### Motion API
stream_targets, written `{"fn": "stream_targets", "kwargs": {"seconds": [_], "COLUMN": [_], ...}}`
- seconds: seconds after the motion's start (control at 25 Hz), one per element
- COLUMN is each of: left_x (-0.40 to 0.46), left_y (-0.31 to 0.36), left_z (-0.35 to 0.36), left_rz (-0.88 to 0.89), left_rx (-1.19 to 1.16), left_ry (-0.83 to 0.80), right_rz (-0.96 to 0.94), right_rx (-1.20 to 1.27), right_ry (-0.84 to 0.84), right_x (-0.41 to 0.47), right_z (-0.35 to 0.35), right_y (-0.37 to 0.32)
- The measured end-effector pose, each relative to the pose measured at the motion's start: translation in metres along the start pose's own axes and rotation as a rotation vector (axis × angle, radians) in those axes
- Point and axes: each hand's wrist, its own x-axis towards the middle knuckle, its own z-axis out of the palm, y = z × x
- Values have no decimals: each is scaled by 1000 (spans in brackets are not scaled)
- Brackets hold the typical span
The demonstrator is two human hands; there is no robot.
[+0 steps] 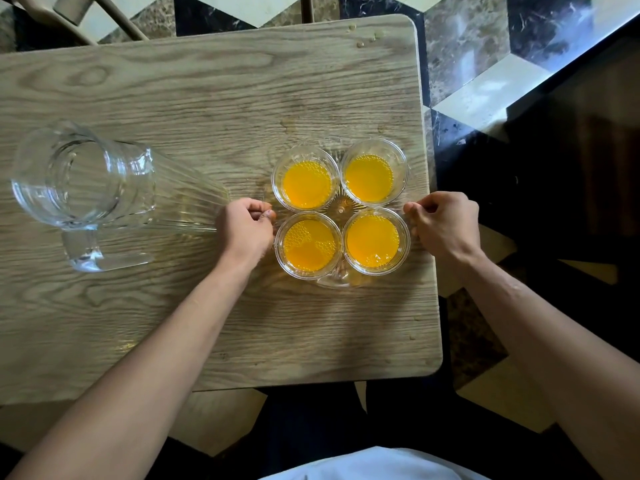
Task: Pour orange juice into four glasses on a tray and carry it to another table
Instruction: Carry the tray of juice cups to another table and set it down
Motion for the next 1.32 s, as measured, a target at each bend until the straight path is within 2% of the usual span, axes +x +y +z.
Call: {"fn": "stream_targets", "kwargs": {"seconds": [0.88, 1.32], "left_x": [-42, -109], "left_y": [6, -16], "left_z": [-28, -53], "left_rz": [88, 26], "left_rx": [10, -61], "left_ry": [-29, 22], "right_rz": [-43, -93], "right_rx": [-15, 4], "right_ry": [47, 6], "right_x": [-51, -100], "right_z": [-36, -51], "right_y": [-10, -4]}}
